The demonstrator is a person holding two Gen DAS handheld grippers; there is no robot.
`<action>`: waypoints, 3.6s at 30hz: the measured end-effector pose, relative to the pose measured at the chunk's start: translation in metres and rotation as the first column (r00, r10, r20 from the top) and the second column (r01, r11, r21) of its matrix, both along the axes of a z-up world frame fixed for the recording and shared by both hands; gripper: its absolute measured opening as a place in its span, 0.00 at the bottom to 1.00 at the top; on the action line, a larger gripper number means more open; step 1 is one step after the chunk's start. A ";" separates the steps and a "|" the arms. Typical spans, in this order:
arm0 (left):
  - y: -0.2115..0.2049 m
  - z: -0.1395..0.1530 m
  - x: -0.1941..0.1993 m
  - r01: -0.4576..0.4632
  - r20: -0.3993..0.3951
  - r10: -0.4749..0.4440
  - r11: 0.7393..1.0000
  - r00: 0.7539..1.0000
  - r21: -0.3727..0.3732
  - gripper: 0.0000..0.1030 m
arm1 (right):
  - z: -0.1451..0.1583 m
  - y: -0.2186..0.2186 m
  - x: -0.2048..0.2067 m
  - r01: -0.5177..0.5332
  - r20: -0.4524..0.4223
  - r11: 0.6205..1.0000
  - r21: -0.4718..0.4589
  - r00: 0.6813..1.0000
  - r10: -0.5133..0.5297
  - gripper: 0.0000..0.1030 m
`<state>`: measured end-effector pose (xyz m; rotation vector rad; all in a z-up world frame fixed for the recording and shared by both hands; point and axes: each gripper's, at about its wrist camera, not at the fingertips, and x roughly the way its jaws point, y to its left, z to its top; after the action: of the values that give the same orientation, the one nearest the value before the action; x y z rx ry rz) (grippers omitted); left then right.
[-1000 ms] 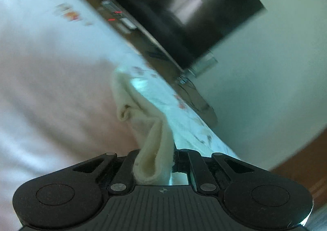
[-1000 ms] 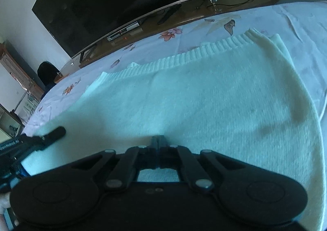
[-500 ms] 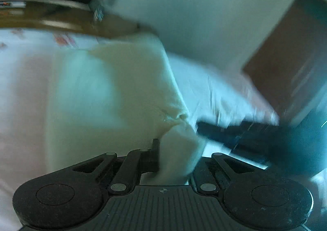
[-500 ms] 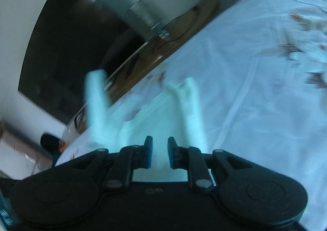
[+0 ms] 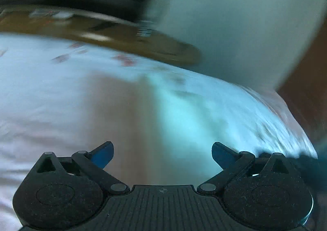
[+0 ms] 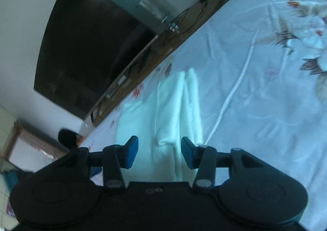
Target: Fold small clothes
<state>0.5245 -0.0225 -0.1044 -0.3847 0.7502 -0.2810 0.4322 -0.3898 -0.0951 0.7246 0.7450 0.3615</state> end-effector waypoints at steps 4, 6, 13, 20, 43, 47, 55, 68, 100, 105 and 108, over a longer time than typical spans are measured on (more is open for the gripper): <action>0.021 -0.029 0.013 -0.060 -0.083 0.056 0.997 0.995 -0.050 0.98 | -0.003 0.017 0.007 -0.029 -0.018 0.995 -0.090 0.999 0.028 0.45; 0.016 -0.038 0.018 -0.041 -0.090 0.038 0.998 0.995 -0.037 0.98 | -0.007 0.020 0.011 -0.035 -0.026 0.993 -0.112 0.999 0.032 0.45; 0.004 -0.041 0.032 -0.013 -0.074 0.016 0.999 0.997 0.042 0.98 | -0.005 0.028 0.022 -0.088 -0.021 0.987 -0.133 0.996 0.086 0.42; 0.007 -0.037 0.029 0.001 -0.073 0.003 0.998 0.997 0.056 0.98 | -0.008 0.033 0.043 -0.112 -0.046 0.987 -0.114 0.993 0.107 0.41; -0.014 -0.027 0.043 0.018 -0.072 -0.013 0.997 0.997 0.072 0.98 | -0.010 0.030 0.051 -0.120 0.007 0.960 -0.253 0.992 0.125 0.19; -0.005 -0.023 0.054 -0.015 -0.054 0.018 0.998 0.998 0.058 0.98 | 0.003 0.017 0.056 -0.058 0.082 0.973 -0.225 0.994 0.079 0.33; -0.014 -0.034 0.088 0.023 -0.104 -0.014 0.996 0.994 0.085 0.99 | -0.004 0.028 0.108 -0.032 0.034 0.911 -0.410 0.998 0.050 0.07; -0.005 -0.023 -0.006 0.119 -0.014 -0.118 0.982 0.993 0.145 0.98 | 0.013 0.021 0.012 -0.165 -0.004 0.926 -0.339 0.985 0.174 0.29; -0.031 -0.025 -0.076 0.170 -0.086 -0.151 0.936 0.985 0.307 0.98 | -0.004 0.068 -0.046 -0.228 -0.056 0.781 -0.581 0.969 0.241 0.12; -0.032 -0.024 -0.076 0.169 -0.089 -0.149 0.935 0.985 0.312 0.98 | -0.004 0.068 -0.045 -0.205 -0.037 0.798 -0.567 0.974 0.224 0.12; -0.034 -0.023 -0.076 0.169 -0.089 -0.149 0.934 0.985 0.315 0.98 | -0.003 0.066 -0.046 -0.205 -0.035 0.800 -0.564 0.974 0.225 0.12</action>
<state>0.4482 -0.0563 -0.1271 -0.0228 0.8765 -0.2935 0.3864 -0.3237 -0.0983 0.0655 0.8521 0.3329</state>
